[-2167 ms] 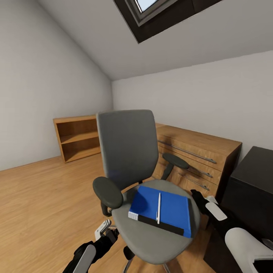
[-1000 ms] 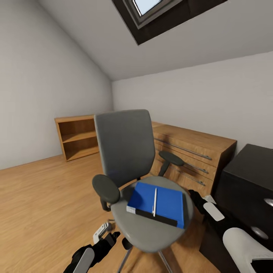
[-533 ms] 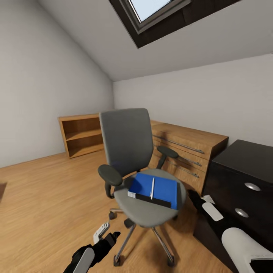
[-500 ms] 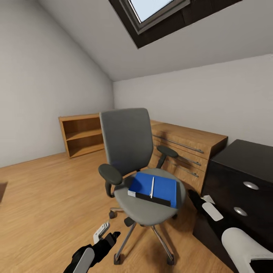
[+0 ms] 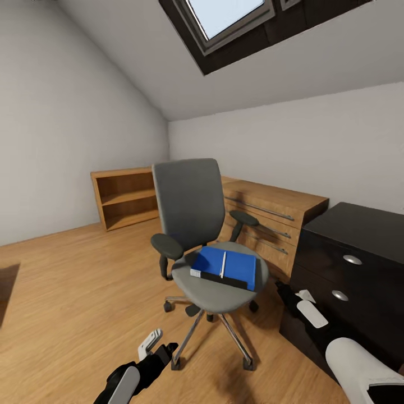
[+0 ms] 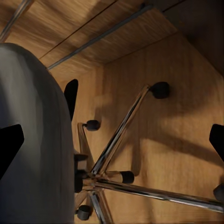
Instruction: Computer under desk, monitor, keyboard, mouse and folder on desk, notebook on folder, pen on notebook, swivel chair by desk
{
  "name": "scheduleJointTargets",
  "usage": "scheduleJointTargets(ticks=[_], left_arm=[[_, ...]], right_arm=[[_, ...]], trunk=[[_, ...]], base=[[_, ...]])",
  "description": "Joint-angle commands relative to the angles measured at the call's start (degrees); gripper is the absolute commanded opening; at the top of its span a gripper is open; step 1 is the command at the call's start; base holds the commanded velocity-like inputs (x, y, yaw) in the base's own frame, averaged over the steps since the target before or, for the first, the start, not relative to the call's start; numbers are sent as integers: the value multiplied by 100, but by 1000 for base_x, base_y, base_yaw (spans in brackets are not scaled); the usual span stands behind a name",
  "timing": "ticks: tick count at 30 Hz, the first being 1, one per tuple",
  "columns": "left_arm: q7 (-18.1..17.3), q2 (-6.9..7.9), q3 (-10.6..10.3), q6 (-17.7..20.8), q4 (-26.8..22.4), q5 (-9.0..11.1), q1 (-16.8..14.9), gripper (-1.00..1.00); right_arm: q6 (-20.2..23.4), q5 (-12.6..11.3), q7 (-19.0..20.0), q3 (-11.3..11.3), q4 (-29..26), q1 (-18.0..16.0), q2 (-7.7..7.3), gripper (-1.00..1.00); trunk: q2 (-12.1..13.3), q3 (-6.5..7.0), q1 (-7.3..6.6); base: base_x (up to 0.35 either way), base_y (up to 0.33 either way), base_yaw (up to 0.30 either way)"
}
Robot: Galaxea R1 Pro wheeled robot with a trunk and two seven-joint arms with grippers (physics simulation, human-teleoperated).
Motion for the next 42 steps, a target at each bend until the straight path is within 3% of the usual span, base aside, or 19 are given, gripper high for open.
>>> scheduleJointTargets(ticks=[1,13,16,26,42], left_arm=[[54,1,-9,14,-12,62,-2,100],[50,1,-8,16,-12,67,-2,100],[45,1,-8,19,-12,72,-2,100],[31,7,-14,24,-48,71,-21,100],[35,10,-21,18,-80,64,-23,100]], right_arm=[[8,-35,-44,45,-13,4,5,100],[19,-39,-12,30,-11,35,194,100],[35,-45,99,18,-7,38,227,100],[91,-94,1100,-11,70,55,290,100],[93,-113,1303,-60,91,60,293,100]], trunk=[[-3,-6,-2],[-3,-6,-2],[-3,-6,-2],[-3,-6,-2],[-3,-6,-2]], base=[[-56,0,0],[-24,0,0],[-6,0,0],[-2,0,0],[24,0,0]])
